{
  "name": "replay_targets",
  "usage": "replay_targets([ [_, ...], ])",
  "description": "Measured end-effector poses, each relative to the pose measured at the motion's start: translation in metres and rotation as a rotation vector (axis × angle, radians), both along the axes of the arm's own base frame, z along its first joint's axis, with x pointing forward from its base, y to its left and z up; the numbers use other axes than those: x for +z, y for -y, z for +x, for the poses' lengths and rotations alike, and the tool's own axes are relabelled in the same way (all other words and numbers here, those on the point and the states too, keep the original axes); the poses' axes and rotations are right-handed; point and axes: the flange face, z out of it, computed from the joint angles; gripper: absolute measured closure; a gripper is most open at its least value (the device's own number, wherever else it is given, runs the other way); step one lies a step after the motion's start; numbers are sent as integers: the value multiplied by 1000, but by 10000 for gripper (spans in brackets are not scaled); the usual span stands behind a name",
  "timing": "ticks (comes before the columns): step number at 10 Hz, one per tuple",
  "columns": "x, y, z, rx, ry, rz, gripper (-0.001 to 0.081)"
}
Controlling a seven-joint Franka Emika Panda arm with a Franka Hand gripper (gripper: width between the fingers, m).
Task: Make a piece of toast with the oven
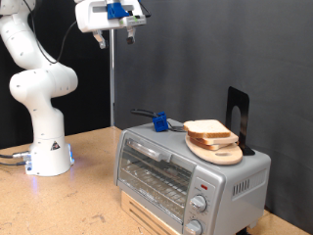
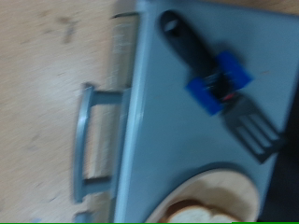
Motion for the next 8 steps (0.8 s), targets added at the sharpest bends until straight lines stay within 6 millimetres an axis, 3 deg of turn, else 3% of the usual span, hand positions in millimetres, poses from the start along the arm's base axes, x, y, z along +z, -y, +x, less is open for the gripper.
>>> replay_targets([
  [2,-16,23,10,55,-89,149,1],
  [3,-24,24,20,73,-112,172,1],
  [6,-27,26,20,62,-133,203,1],
  [8,-48,36,41,-26,-121,216,1],
])
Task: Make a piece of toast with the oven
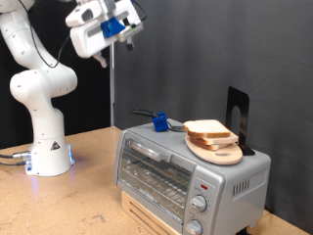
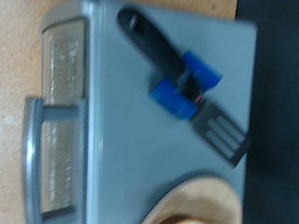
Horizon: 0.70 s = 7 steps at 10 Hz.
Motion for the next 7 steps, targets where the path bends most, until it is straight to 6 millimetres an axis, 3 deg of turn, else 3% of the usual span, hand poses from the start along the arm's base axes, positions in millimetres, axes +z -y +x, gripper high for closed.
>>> replay_targets([
  [4,-40,15,50,-104,72,-94,1],
  [7,-43,14,46,-100,67,-23,1],
])
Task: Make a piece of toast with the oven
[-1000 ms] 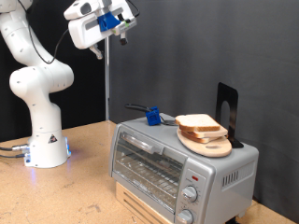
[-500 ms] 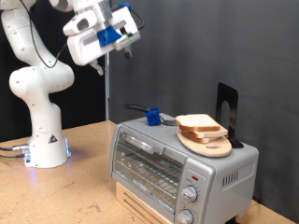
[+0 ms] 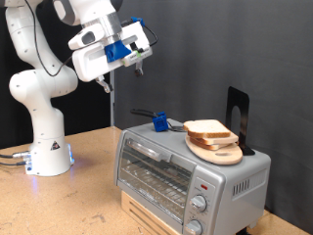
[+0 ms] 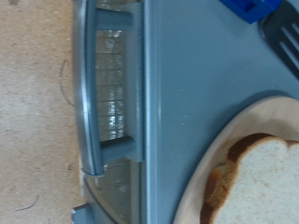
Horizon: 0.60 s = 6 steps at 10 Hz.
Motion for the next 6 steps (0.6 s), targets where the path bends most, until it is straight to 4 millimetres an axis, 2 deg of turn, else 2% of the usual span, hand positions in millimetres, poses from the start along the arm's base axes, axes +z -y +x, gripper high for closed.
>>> replay_targets([
  [3,-36,5,7,24,-13,-11,1],
  [6,-77,6,22,38,-27,-48,1],
])
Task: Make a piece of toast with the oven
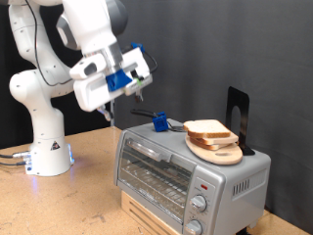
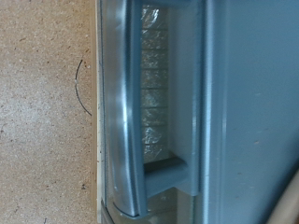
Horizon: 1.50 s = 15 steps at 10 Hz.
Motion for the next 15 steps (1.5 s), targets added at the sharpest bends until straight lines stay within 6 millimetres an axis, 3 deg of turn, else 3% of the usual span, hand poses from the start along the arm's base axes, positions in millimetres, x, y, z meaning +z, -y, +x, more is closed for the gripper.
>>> replay_targets([
  [5,-15,-1,3,2,-8,6,1],
  [12,-81,-14,2,-44,-27,-85,1],
  [15,-89,-12,0,-42,-25,-102,1],
])
